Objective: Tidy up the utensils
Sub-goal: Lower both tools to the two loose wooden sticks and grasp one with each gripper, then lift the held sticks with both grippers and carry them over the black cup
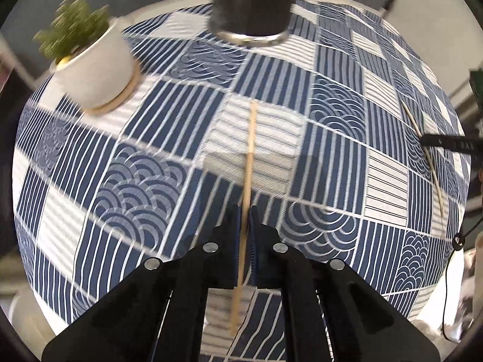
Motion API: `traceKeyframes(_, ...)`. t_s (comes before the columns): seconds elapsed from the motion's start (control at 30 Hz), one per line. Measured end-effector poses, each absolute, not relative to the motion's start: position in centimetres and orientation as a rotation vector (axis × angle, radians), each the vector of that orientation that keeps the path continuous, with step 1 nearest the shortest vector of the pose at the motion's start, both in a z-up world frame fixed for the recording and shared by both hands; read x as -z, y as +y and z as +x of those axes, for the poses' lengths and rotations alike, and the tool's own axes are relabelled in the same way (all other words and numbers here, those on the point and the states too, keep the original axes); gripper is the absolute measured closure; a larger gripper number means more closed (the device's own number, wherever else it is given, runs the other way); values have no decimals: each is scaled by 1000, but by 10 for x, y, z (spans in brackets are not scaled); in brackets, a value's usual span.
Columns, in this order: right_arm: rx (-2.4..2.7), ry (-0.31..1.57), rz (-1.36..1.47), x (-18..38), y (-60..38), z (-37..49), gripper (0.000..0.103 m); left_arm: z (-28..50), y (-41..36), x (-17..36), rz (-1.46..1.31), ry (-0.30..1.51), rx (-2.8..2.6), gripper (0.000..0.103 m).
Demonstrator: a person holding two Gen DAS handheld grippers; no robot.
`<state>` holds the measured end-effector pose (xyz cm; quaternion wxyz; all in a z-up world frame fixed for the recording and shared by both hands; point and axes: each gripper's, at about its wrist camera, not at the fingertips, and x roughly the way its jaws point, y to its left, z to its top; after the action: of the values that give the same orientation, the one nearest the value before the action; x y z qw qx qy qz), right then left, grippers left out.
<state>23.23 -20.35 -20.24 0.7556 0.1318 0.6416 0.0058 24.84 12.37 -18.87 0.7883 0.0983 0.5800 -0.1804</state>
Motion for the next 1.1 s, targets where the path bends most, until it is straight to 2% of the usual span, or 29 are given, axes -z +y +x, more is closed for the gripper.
traceKeyframes(0.27, -150, 1421, 429, 200, -236, 233, 99, 236, 148, 188, 70, 1309, 291, 96)
traceKeyframes(0.5, -234, 1420, 440, 202, -246, 235, 100, 212, 146, 187, 62, 1311, 183, 96)
traceKeyframes(1.1, -279, 1395, 222, 199, -216, 238, 100, 140, 160, 186, -86, 1232, 1, 98)
